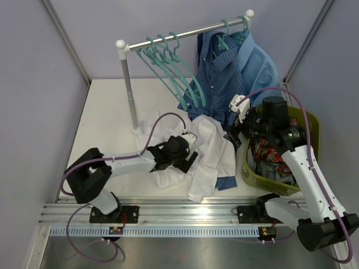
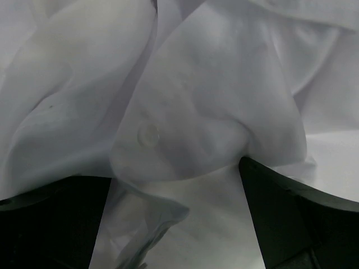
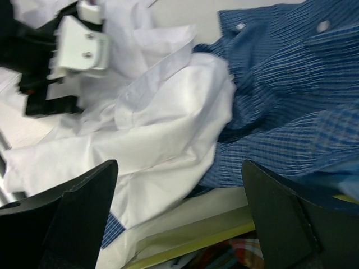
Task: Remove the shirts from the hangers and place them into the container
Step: Place the shirt into the basket
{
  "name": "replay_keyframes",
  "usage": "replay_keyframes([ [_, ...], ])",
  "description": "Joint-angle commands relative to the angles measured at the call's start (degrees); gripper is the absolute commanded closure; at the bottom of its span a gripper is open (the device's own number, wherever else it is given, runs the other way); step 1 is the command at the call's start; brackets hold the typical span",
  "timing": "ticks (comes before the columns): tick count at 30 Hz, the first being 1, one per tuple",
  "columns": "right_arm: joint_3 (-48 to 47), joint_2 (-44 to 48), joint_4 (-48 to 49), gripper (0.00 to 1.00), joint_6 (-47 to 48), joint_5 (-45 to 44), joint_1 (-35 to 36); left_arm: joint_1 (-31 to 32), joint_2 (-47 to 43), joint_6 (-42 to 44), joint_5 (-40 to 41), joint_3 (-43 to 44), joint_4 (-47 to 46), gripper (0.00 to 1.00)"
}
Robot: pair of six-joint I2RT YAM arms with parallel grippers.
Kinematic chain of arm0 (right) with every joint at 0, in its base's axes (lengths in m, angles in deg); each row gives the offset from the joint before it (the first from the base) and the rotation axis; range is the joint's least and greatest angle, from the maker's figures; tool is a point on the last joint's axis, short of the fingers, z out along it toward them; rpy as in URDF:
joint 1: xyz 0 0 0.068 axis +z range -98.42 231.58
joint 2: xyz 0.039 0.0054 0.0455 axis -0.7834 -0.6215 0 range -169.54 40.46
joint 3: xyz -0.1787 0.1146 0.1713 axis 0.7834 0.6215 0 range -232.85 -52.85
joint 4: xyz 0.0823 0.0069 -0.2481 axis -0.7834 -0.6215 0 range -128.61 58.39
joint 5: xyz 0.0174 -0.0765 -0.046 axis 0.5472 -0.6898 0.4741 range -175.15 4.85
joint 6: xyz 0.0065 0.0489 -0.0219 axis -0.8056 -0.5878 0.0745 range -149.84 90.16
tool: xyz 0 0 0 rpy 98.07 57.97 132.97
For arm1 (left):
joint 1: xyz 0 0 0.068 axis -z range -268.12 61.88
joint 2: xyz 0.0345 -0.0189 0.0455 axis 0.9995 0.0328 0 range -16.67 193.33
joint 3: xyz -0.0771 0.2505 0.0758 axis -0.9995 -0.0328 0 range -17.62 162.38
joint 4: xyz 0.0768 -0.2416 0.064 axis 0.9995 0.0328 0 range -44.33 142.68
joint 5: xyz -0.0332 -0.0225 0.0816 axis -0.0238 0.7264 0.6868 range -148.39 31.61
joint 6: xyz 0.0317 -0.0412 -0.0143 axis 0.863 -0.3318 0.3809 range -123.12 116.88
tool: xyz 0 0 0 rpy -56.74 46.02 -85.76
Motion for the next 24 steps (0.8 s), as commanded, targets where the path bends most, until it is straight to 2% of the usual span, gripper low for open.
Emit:
replay_keyframes([
  [1,5.19,2.76,-0.23,0.01,3.79,8.43,-0.74,0.12,6.12,2.04,7.19,1.23,-7.70,0.01],
  [5,9.15,5.22,-0.06,0.00,3.97,10.73,-1.44,0.12,12.19,0.81,5.26,2.80,-11.14,0.05],
  [9,11.96,6.45,0.38,0.01,3.88,11.08,-1.88,0.12,15.36,-1.39,2.62,2.99,-12.54,0.51],
  [10,12.23,6.54,0.03,0.01,4.05,11.25,-1.80,0.12,15.28,-1.65,2.53,2.20,-13.16,0.74],
  [13,13.46,7.07,-2.51,0.01,7.56,14.58,-1.88,0.12,12.57,-2.18,1.48,-0.70,-14.31,1.00],
  [16,14.25,6.54,-11.37,0.01,18.79,22.48,-1.88,0.38,6.77,-2.10,-0.54,-4.04,-14.13,1.00],
  [17,14.86,6.63,-16.10,0.01,26.74,26.07,-1.80,1.43,0.57,-1.49,-0.98,-4.92,-14.05,1.00],
  [19,15.21,7.07,-19.64,0.01,33.56,28.38,-1.80,3.45,-6.40,0.09,-1.51,-6.24,-12.99,1.00],
  [21,14.00,6.37,-20.80,0.01,35.79,30.23,-1.80,6.35,-15.52,1.85,-4.39,-6.16,-11.07,1.00],
  [24,12.06,4.79,-18.17,0.01,33.16,32.61,-1.53,8.73,-23.80,2.65,-6.43,-3.96,-7.74,1.00],
])
